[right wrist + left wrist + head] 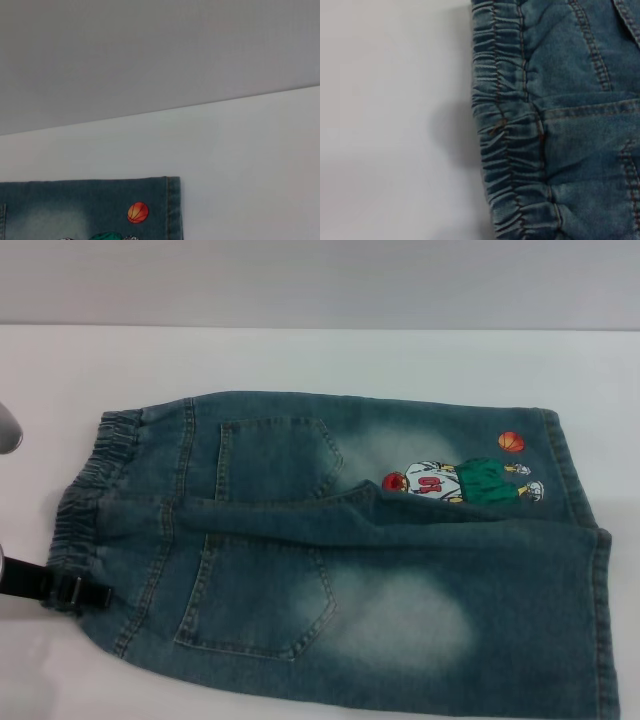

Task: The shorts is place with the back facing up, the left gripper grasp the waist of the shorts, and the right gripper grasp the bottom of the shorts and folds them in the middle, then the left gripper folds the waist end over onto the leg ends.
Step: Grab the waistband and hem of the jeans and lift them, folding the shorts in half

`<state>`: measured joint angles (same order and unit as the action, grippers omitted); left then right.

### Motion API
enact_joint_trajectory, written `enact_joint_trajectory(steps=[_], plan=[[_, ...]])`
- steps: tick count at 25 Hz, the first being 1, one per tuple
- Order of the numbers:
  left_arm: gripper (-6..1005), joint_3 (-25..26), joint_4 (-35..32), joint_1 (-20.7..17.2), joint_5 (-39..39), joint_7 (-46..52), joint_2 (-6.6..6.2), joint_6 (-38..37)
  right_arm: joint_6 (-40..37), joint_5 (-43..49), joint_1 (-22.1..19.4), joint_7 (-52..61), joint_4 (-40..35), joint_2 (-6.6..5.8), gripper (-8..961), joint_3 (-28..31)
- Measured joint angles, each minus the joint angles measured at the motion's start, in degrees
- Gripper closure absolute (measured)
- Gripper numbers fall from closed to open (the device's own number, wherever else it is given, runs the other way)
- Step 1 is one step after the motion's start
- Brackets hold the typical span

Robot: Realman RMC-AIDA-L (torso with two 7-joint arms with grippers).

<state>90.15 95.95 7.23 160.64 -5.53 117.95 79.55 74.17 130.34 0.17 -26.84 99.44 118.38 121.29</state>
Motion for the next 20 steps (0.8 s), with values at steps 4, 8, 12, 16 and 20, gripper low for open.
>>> enact_joint_trajectory(steps=[4, 8, 12, 16, 20], plan=[[250, -0.1, -0.5, 0.1, 1.1, 0.3, 0.00, -0.2, 0.0, 0.0, 0.0, 0.0, 0.0, 0.00, 255, 0.0], [253, -0.5, -0.5, 0.1, 1.6, 0.7, -0.01, -0.2, 0.1, 0.0, 0.0, 0.0, 0.1, 0.00, 256, 0.0], [257, -1.1, -0.5, 0.1, 2.0, 0.7, 0.02, -0.2, 0.1, 0.0, 0.1, 0.0, 0.2, 0.00, 258, 0.0], [261, -1.3, -0.8, 0.2, 1.9, 0.8, 0.07, -0.2, 0.1, 0.0, 0.0, -0.1, 0.6, 0.00, 259, 0.0], [265, -1.3, -0.9, 0.5, 1.8, 1.6, 0.13, -0.4, 0.1, -0.4, 0.0, -0.1, 0.6, 0.00, 260, 0.0]])
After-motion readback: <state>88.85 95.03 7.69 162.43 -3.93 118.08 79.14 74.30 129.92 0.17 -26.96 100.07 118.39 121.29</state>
